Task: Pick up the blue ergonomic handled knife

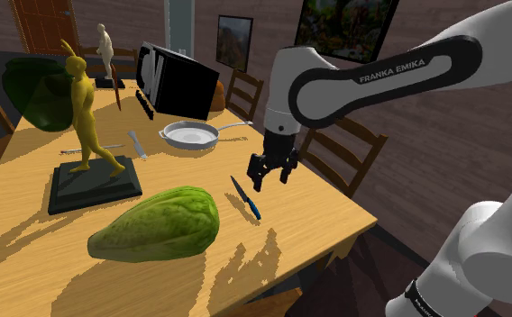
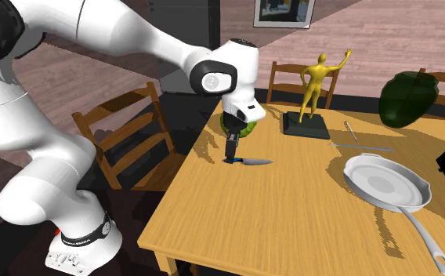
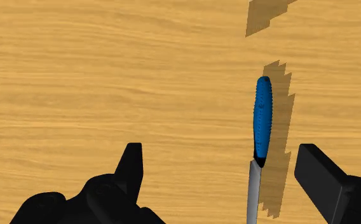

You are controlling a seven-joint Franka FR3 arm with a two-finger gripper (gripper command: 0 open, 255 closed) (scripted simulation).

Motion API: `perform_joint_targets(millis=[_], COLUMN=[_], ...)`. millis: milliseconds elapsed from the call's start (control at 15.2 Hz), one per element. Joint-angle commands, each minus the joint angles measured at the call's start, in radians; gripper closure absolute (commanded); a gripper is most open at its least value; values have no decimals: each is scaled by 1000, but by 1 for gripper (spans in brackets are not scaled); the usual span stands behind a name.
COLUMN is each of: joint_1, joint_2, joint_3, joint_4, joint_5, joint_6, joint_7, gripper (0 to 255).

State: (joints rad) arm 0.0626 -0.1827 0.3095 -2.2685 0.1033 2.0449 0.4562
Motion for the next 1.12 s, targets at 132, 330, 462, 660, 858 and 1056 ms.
perform_joint_targets(millis=[132, 330, 462, 660, 858, 1056], joint_1=[9, 13, 13, 14, 14, 14], joint_2=[164, 195, 209, 231, 236, 233], joint_3=[36, 38, 38, 39, 38, 38], joint_4=[101, 99, 86, 68, 65, 61], joint_5=[-34, -43, -48, -56, -57, -56], joint_6=[59, 90, 116, 156, 163, 164], joint_7=[121, 136, 139, 143, 143, 142], gripper=[0, 0, 0, 0, 255, 255])
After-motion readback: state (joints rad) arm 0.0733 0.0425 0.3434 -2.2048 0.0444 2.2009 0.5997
